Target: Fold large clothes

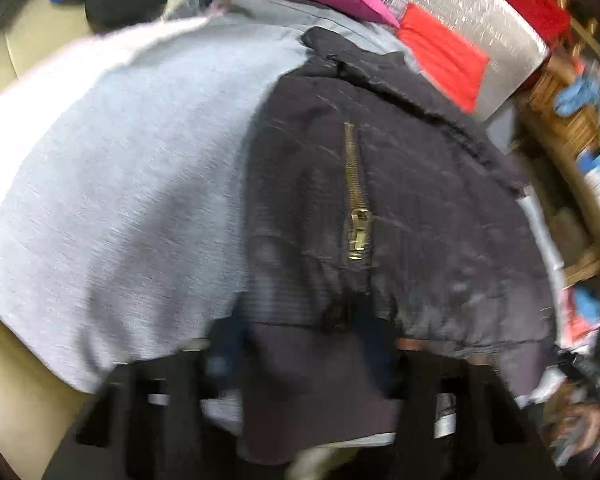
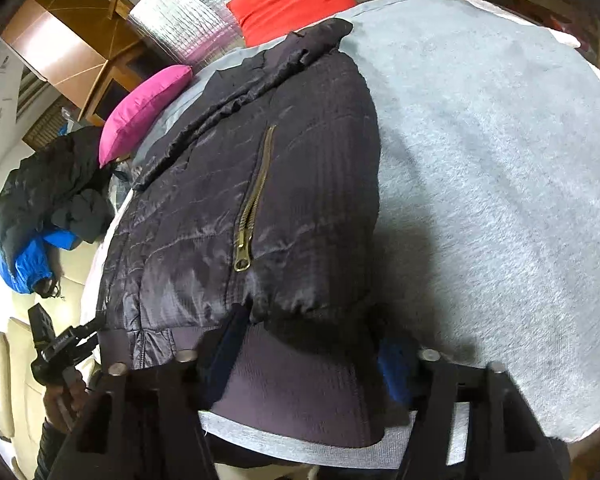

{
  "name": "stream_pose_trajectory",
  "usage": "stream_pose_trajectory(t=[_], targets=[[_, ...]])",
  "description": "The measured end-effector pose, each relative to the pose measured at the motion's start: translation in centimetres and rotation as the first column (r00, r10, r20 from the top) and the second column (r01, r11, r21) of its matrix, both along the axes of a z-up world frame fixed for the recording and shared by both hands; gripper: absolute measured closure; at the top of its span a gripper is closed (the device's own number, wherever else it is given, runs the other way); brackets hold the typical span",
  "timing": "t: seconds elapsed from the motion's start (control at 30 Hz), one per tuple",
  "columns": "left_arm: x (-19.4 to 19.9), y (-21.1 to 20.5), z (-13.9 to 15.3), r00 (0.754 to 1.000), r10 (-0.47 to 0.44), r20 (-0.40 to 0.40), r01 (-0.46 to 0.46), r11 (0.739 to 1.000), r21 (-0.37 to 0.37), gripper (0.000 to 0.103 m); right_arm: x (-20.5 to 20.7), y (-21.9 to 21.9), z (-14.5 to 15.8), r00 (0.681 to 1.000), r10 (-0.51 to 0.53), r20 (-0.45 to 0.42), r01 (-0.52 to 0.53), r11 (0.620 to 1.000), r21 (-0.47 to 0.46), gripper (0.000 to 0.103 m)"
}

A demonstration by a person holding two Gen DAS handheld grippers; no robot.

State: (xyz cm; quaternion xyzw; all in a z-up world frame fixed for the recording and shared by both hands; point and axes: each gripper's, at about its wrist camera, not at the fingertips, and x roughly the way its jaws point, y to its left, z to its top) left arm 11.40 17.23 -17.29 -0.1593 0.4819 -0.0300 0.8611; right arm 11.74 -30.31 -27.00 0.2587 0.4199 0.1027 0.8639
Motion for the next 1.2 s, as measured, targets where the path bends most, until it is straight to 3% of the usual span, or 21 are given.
stream_pose_trajectory(t=[0.07, 0.17, 0.37, 0.47, 0.57, 0.7, 0.73, 0.77, 0.8, 0.83, 0.93, 1.0, 1.03, 1.07, 1.13, 1.2], targets=[[-0.2, 0.0, 0.5, 1.0, -0.023, 0.007, 0.023, 1.0, -0.02, 0.083, 0.1, 0.2, 0.0, 1.0, 0.008, -0.015, -0.008, 1.0, -0.008, 0.084], [-0.9, 0.3, 2.3, 0.998, -0.039, 0.043, 0.041, 0.998, -0.047, 0.085, -0.1, 0.0, 1.0, 1.0, 0.009, -0.007, -0.009, 1.0, 0.01, 0.091], [-3.6, 1.1, 4.8, 0.993, -0.055, 0.102, 0.065, 0.993, -0.101, 0.087, -1.7, -0.6, 4.1, 0.998, 0.018, 0.058, -0.02, 0.999, 0.026, 0.094], [-4.2, 1.7, 4.0, 0.995, -0.053, 0.086, 0.062, 0.992, -0.111, 0.087, -2.8, -0.7, 4.2, 0.998, 0.023, 0.057, -0.024, 0.999, 0.022, 0.094], [-4.1, 2.3, 1.9, 0.999, -0.04, 0.031, 0.043, 0.993, -0.109, 0.085, -3.3, -1.3, 2.4, 0.999, 0.024, 0.029, -0.026, 0.998, 0.061, 0.093], [-2.8, 2.4, 0.9, 1.0, 0.007, 0.006, -0.006, 0.994, -0.106, 0.075, -3.2, -1.9, 0.5, 1.0, -0.004, 0.011, 0.003, 0.993, 0.117, 0.078], [-2.9, 2.3, 1.1, 1.0, 0.015, 0.016, -0.013, 0.995, -0.101, 0.072, -3.1, -1.9, 0.6, 1.0, -0.013, 0.02, 0.011, 0.995, 0.097, 0.064], [-2.7, 2.2, 1.3, 0.999, 0.022, 0.03, -0.02, 0.996, -0.088, 0.06, -3.1, -1.8, 0.9, 0.999, -0.021, 0.031, 0.018, 0.997, 0.074, 0.039], [-2.8, 2.1, 1.4, 0.999, 0.029, 0.041, -0.026, 0.997, -0.074, 0.043, -3.1, -1.9, 1.1, 0.999, -0.026, 0.039, 0.024, 0.998, 0.061, 0.029], [-2.7, 1.9, 1.3, 0.998, 0.034, 0.046, -0.031, 0.997, -0.066, 0.037, -3.0, -1.9, 1.4, 0.998, -0.04, 0.056, 0.038, 0.998, 0.05, 0.025], [-2.2, 0.9, 0.5, 1.0, 0.007, 0.016, -0.006, 0.997, -0.083, 0.036, -1.8, -1.9, 0.7, 0.998, -0.055, 0.025, 0.053, 0.997, 0.051, 0.025], [-2.1, 0.5, 0.0, 1.0, -0.009, 0.003, 0.009, 0.998, -0.065, 0.039, -0.9, -1.6, -0.1, 0.999, -0.039, -0.011, 0.039, 0.997, 0.07, 0.028], [-2.3, 0.2, -0.2, 1.0, -0.019, 0.004, 0.019, 0.999, -0.043, 0.05, -0.6, -1.0, -0.3, 1.0, -0.02, -0.016, 0.021, 0.998, 0.061, 0.036], [-2.3, 0.1, -0.2, 1.0, -0.017, -0.003, 0.017, 1.0, 0.001, 0.082, -0.5, -0.6, -0.2, 1.0, -0.005, -0.009, 0.006, 0.999, 0.045, 0.068], [-2.5, 0.4, 0.1, 0.999, -0.032, -0.001, 0.032, 0.999, -0.008, 0.084, -0.2, 0.0, -0.2, 1.0, 0.013, -0.028, -0.012, 1.0, 0.009, 0.086], [-2.8, 1.0, 0.9, 0.999, -0.04, 0.014, 0.041, 0.998, -0.048, 0.086, -0.4, -0.4, -0.1, 0.999, 0.025, -0.029, -0.024, 0.999, 0.039, 0.089]])
